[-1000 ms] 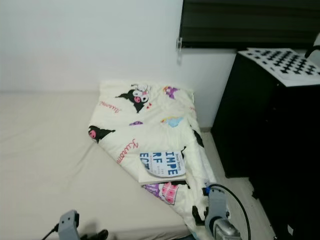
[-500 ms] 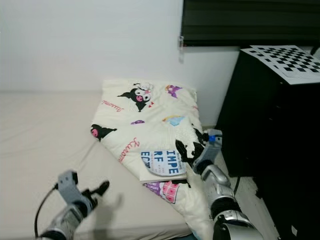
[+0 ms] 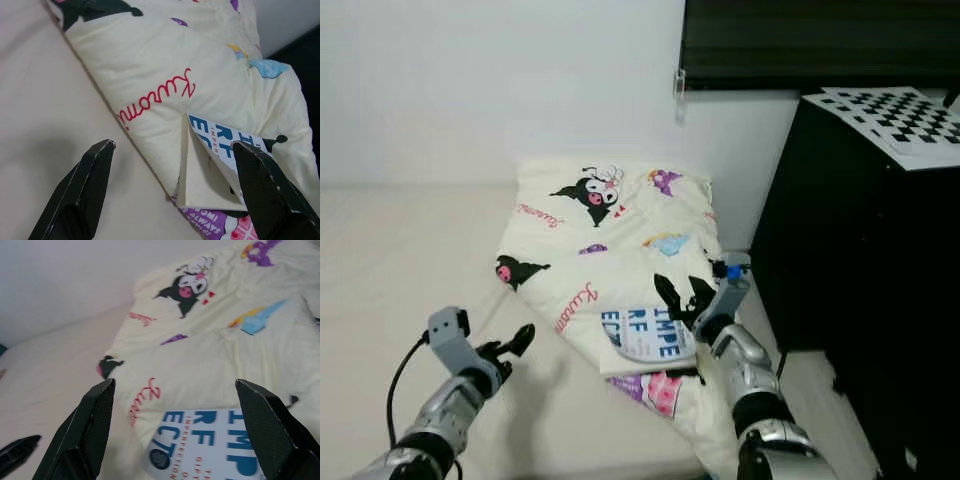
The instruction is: Clean up the room
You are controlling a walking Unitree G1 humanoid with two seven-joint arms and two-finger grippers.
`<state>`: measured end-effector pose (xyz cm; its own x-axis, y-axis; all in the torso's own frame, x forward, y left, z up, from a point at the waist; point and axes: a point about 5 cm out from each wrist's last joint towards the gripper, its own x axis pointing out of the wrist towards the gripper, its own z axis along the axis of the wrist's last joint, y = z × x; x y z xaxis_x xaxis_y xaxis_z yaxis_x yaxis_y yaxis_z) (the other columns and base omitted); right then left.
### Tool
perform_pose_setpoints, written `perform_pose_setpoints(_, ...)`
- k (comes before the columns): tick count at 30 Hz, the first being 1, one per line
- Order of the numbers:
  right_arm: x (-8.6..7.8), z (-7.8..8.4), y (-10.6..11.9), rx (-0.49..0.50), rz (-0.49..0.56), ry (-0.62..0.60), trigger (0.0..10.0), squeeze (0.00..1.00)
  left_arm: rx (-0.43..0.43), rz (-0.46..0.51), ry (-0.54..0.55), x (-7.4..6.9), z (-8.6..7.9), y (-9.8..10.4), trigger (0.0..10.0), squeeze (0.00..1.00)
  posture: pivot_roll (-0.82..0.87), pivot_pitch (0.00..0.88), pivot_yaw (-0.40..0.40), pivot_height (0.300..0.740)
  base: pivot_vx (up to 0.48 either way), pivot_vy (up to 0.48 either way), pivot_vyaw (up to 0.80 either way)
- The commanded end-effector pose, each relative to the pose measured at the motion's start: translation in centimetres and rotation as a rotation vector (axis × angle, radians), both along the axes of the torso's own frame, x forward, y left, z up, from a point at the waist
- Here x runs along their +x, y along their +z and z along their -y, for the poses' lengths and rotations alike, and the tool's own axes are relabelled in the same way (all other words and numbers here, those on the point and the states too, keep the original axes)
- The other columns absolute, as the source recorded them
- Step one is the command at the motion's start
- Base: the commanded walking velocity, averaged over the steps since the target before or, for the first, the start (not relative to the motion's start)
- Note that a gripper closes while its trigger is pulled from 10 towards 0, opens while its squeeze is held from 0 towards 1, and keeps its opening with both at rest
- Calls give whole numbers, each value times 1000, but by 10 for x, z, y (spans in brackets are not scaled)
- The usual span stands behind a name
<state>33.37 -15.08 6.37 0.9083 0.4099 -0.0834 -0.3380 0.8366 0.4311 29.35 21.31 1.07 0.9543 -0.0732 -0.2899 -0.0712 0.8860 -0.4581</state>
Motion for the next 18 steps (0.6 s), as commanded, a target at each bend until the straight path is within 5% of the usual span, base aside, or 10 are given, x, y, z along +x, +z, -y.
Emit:
perform_pose_setpoints(1,-1,-2,-2,6,-18,7,10000,0,5,-2,11,-2,-2,-1,10000,0,-102,0,-42,740,0,0,0)
perform_pose_setpoints(18,1,-1,-5,78,-86,-37,10000,0,54,-28,-15,-9,2,-9,10000,0,-94,0,-41,685,0,0,0)
